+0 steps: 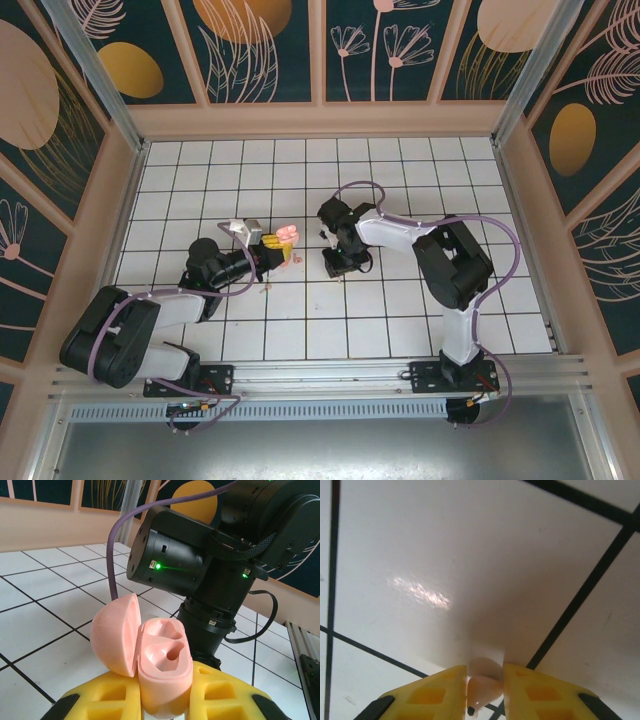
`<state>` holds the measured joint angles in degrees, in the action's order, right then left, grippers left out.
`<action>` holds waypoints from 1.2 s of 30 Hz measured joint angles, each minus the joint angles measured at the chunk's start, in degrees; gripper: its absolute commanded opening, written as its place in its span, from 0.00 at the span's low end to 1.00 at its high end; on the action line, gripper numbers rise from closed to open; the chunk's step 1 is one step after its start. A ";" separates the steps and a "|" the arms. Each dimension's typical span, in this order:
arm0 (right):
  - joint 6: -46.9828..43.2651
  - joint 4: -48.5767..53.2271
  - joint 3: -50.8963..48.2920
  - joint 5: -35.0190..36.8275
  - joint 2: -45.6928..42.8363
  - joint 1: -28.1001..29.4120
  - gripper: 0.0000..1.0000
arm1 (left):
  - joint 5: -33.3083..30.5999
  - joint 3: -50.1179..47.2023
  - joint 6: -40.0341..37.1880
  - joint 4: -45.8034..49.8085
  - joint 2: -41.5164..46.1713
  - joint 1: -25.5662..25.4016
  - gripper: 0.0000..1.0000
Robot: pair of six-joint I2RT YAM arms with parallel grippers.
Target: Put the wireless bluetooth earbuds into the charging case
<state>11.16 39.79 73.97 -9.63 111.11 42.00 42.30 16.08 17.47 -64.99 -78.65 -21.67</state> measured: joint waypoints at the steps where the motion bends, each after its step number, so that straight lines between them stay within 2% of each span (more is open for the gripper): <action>1: 0.35 -0.90 -0.15 0.00 -0.20 0.00 0.24 | -0.26 0.07 -0.20 0.28 0.09 0.00 0.15; 8: 4.98 -7.98 -4.83 0.92 -6.84 0.00 0.23 | -1.03 0.22 -0.90 0.48 -0.07 0.00 0.13; 14: 9.88 -16.76 -9.60 2.32 -14.60 0.00 0.24 | -1.49 0.22 -2.43 -0.63 -3.56 -0.83 0.12; 24: 16.11 -32.81 -17.16 4.79 -26.77 0.83 0.23 | -2.56 1.66 -9.46 -0.81 -7.02 -2.75 0.12; 36: 18.38 -42.49 -19.65 7.89 -30.08 6.19 0.23 | -3.58 3.67 -15.61 -0.28 -7.37 -4.22 0.12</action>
<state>29.54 -2.70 54.33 -1.74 81.03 48.18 38.72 19.75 1.87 -65.28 -86.02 -25.89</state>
